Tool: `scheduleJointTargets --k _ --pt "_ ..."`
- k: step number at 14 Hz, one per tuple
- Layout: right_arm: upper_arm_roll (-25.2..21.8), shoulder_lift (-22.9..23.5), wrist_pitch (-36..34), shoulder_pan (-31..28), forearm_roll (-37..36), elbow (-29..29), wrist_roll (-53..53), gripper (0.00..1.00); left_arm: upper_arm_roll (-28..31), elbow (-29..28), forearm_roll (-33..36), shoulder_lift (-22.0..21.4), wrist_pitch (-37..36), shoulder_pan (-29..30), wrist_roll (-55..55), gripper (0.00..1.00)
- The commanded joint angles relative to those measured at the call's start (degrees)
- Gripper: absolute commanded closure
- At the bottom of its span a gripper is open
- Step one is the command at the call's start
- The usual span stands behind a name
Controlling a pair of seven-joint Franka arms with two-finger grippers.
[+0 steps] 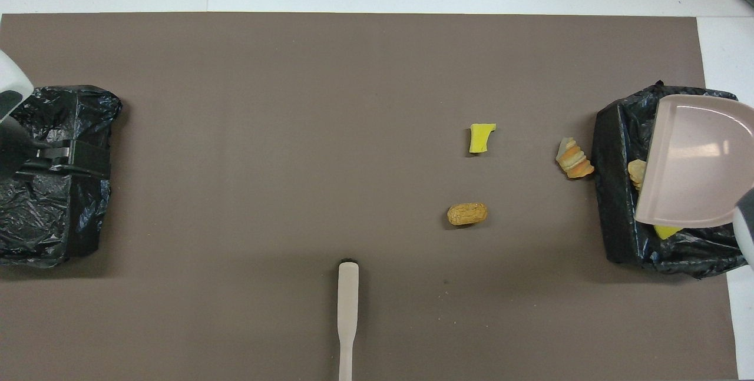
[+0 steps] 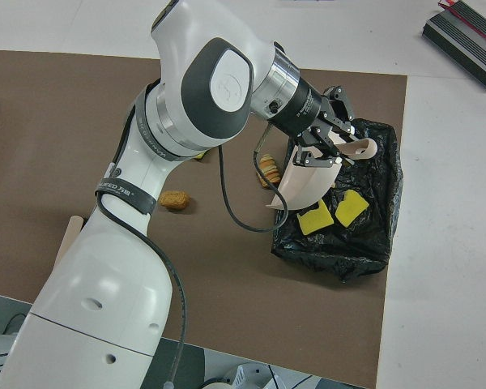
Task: Sweep and dump trash in bin
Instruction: 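Tip the dustpan into the trash bag while the left gripper withdraws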
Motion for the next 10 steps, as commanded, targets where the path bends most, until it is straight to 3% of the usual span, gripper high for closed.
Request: scheduleJointTargets --k 1,5,10 --pt "0.1 -0.5 -2.2 -0.1 7.8 0.1 9.2 1.00 -0.3 -1.4 0.4 -1.4 0.1 0.6 0.4 0.00" --pt "1.7 -0.7 -5.5 0.4 15.7 -0.1 28.5 1.00 -0.3 -1.3 0.4 -1.4 0.0 0.7 0.3 0.00" --pt "1.9 1.1 -5.3 6.8 26.5 -1.4 52.5 1.00 -0.2 -1.3 0.4 -1.4 -0.6 0.7 0.2 0.00"
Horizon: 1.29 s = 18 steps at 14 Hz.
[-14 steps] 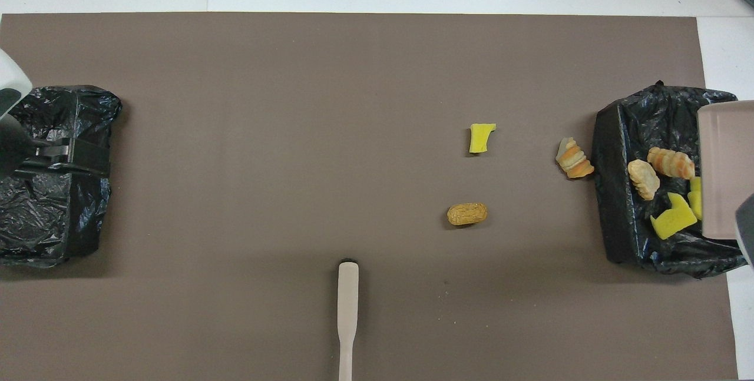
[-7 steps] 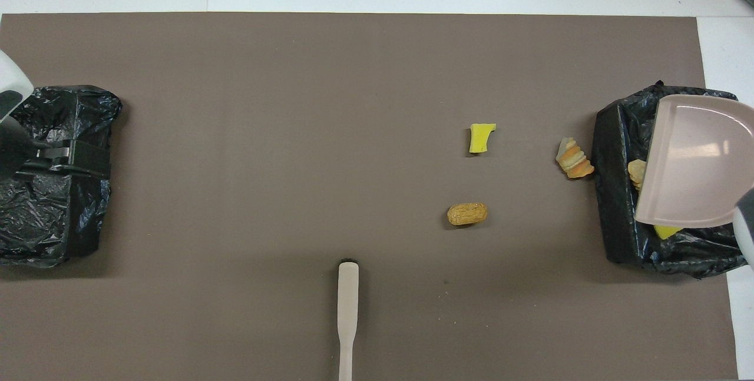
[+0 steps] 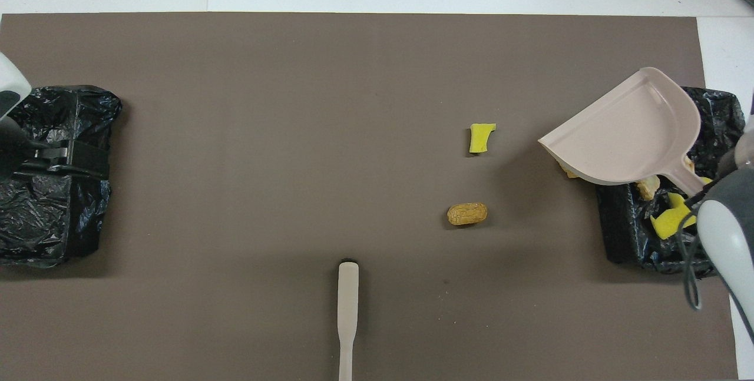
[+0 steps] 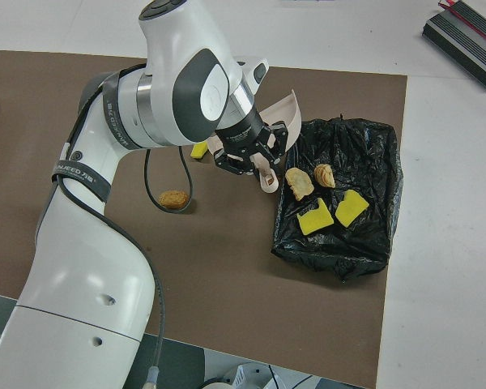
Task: Sweep and dump trash in bin
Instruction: 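Carry the empty dustpan to the mat center and set it down with the right gripper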
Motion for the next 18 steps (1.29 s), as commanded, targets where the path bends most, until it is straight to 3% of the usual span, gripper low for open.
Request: scheduleJointTargets --k 1,5,10,13,18 --pt "0.0 1.4 0.0 4.6 5.8 -0.1 13.2 1.00 -0.4 -1.3 0.4 -1.4 -0.4 0.7 0.2 0.00" --pt "0.0 5.7 5.1 13.1 10.8 0.2 30.4 1.00 -0.4 -1.4 0.4 -1.4 -1.0 0.7 0.2 0.00" --pt "0.0 10.4 12.3 22.8 16.9 1.3 43.6 1.00 -0.3 -1.2 0.4 -1.4 -0.7 0.7 0.2 0.00" --pt "0.0 15.2 15.4 28.9 18.0 4.5 53.7 1.00 -0.3 -1.0 0.5 -1.4 -0.7 0.7 0.1 0.00" --pt "0.0 24.6 21.7 34.5 20.5 9.2 60.4 1.00 -0.3 -1.1 0.6 -1.4 -1.0 0.8 0.2 0.00"
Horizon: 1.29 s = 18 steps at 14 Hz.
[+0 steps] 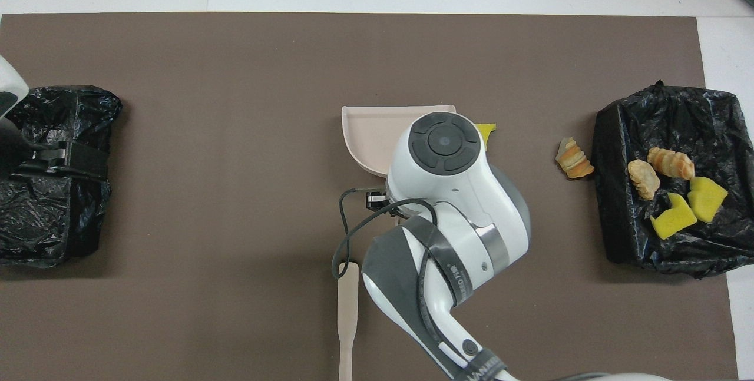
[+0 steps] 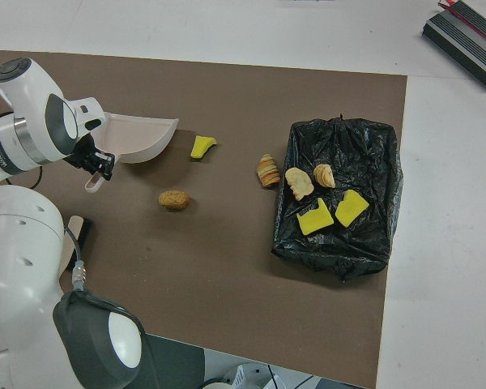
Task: Sweep and dump trash in bin
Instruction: 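Carry the empty dustpan to the mat center and set it down with the right gripper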
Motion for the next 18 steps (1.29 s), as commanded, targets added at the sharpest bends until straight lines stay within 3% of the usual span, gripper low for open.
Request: scheduleJointTargets --k 1,4,5,6,10,16,18 --pt "-0.4 7.1 1.8 2.1 1.2 6.5 3.8 1.00 -0.4 -1.1 0.6 -1.3 -0.7 0.8 0.2 0.00" --pt "-0.4 9.7 2.1 3.0 1.1 9.0 5.0 1.00 0.2 -1.1 0.6 -1.1 0.4 1.2 0.5 0.00" --pt "-0.4 9.7 2.5 3.0 0.7 9.0 5.0 0.95 0.9 -1.1 0.6 -1.1 0.4 0.9 0.6 0.00" --pt "-0.4 9.6 2.7 2.8 0.3 8.9 4.2 0.01 2.0 -1.0 0.7 -0.9 0.5 0.2 0.9 0.00" --pt "-0.4 8.6 2.5 2.7 -1.6 9.0 3.4 0.00 4.5 -1.0 0.9 -0.6 2.1 -0.5 6.2 0.00" --pt "-1.2 0.6 -1.2 -0.5 -0.3 7.8 1.5 0.00 4.5 -1.0 0.6 -0.8 2.1 0.1 6.2 0.00" --pt "-1.1 -2.8 -0.9 -0.3 -0.2 4.1 2.6 0.00 4.5 -1.0 0.6 -0.7 2.1 0.1 6.2 0.00"
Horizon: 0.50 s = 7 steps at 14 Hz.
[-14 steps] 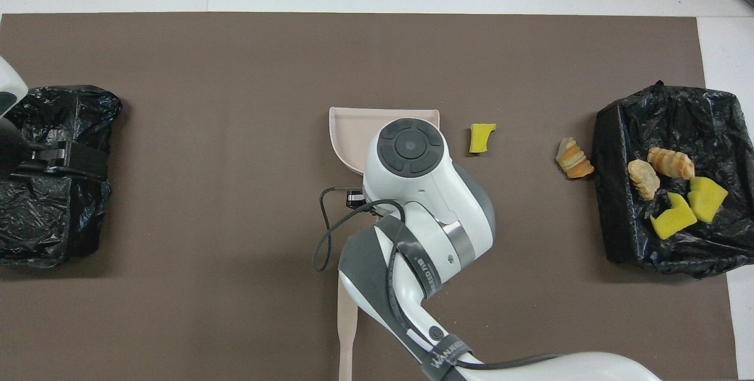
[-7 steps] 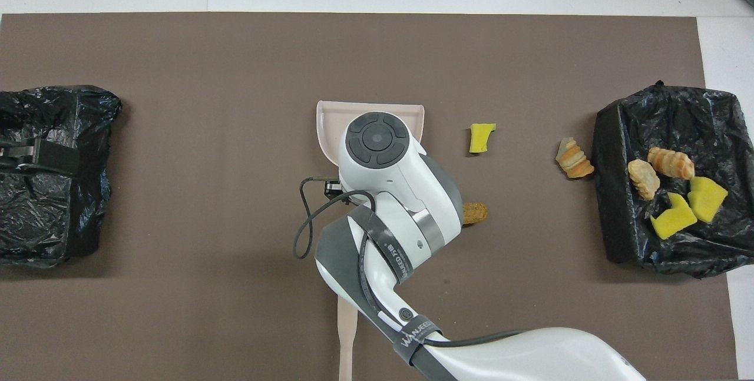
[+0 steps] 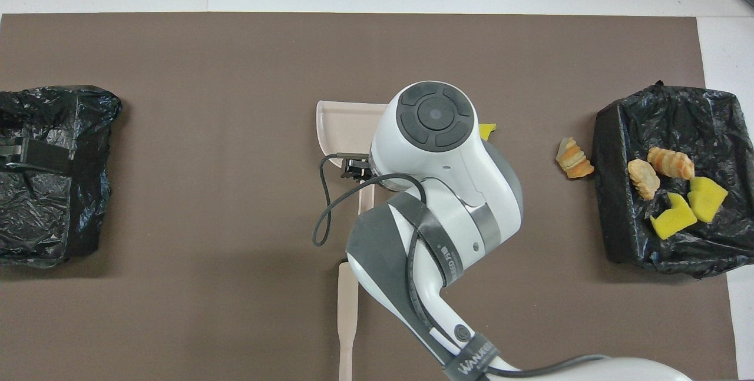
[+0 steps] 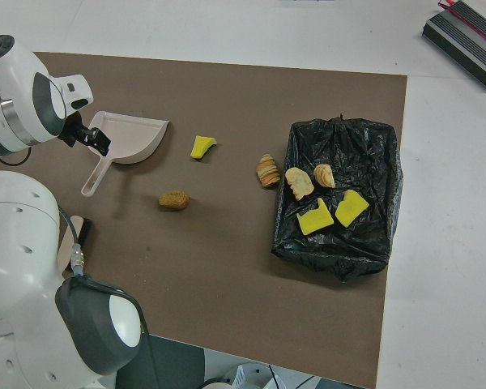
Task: Sweep and dump trash in bin
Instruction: 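Carry the empty dustpan to the mat center and set it down with the right gripper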
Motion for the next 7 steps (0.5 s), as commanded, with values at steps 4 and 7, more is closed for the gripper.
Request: scheduleJointTargets --k 4,7 --pt "0.9 -8.8 1.5 3.6 0.3 -10.5 4.1 0.00 0.3 -1.0 0.8 -0.9 0.7 0.0 0.5 0.00" --pt "0.9 -13.4 3.8 7.4 0.3 -17.5 8.1 0.00 0.3 -1.0 1.1 -0.8 0.9 0.0 0.4 0.00"
